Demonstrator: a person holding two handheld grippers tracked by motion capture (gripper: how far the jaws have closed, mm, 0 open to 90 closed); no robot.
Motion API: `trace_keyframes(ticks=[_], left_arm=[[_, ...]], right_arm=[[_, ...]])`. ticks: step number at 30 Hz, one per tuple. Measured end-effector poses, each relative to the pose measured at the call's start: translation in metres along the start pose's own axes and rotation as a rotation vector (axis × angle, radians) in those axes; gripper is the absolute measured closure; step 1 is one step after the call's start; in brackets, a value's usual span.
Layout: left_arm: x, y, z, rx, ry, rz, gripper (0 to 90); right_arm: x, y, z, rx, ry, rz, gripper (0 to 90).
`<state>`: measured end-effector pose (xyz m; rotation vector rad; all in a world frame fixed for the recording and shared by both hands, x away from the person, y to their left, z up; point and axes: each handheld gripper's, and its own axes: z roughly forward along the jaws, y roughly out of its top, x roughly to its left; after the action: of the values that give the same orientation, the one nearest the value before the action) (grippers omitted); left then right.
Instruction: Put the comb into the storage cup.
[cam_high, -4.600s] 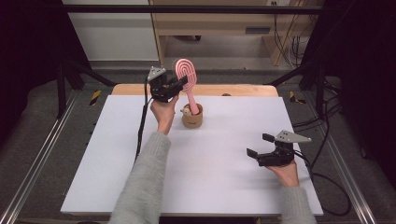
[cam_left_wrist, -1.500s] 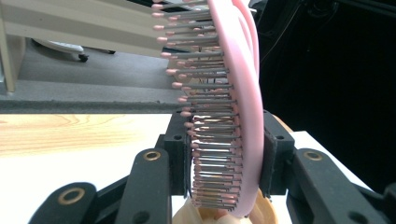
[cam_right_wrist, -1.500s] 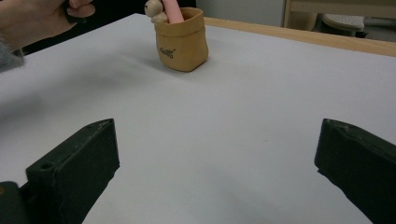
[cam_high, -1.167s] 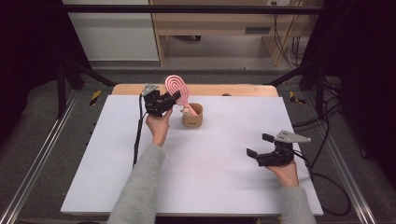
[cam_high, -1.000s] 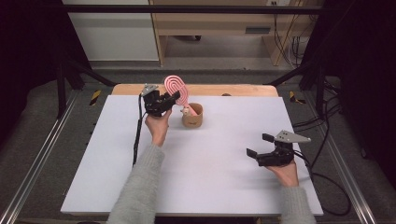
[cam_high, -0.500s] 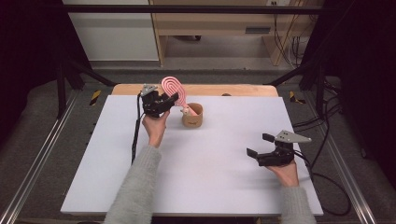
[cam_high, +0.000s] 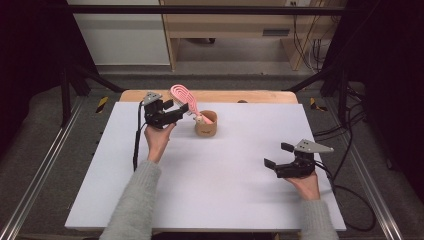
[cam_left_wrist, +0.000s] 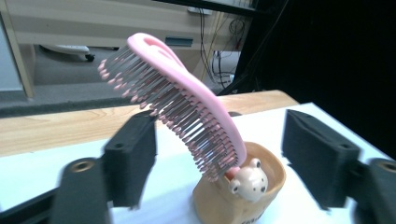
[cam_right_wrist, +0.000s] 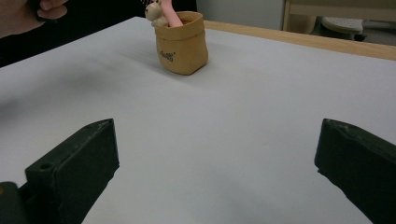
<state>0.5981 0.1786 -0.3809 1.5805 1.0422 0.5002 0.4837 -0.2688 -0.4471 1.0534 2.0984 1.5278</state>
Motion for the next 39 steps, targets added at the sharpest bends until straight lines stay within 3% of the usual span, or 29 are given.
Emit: trace_keyframes(ticks=[2,9,14,21,26,39], left_arm=[[-0.002,0.001,-0.002,0.017,-0.014,0.006,17.3],[-0.007,0.003,-0.013,0.045,-0.049,0.032,5.7],[-0.011,0.002,-0.023,0.047,-0.078,0.079,3.8],[-0.013,0.000,-0.041,0.039,-0.119,0.094,1.6],[-0.012,-0.004,-0.054,0.026,-0.125,0.117,0.6],[-0.011,-0.022,-0.079,0.047,-0.163,0.153,0.6]], right_arm=[[0.000,0.000,0.000,0.000,0.000,-0.002,0.2],[0.000,0.000,0.000,-0.004,-0.002,-0.001,0.2],[0.000,0.001,-0.001,-0.009,-0.005,-0.002,0.1],[0.000,0.001,-0.002,-0.017,-0.006,-0.006,0.1],[0.001,0.001,-0.002,-0.014,-0.008,-0.004,0.1],[0.001,0.001,-0.001,-0.014,-0.007,-0.004,0.1]])
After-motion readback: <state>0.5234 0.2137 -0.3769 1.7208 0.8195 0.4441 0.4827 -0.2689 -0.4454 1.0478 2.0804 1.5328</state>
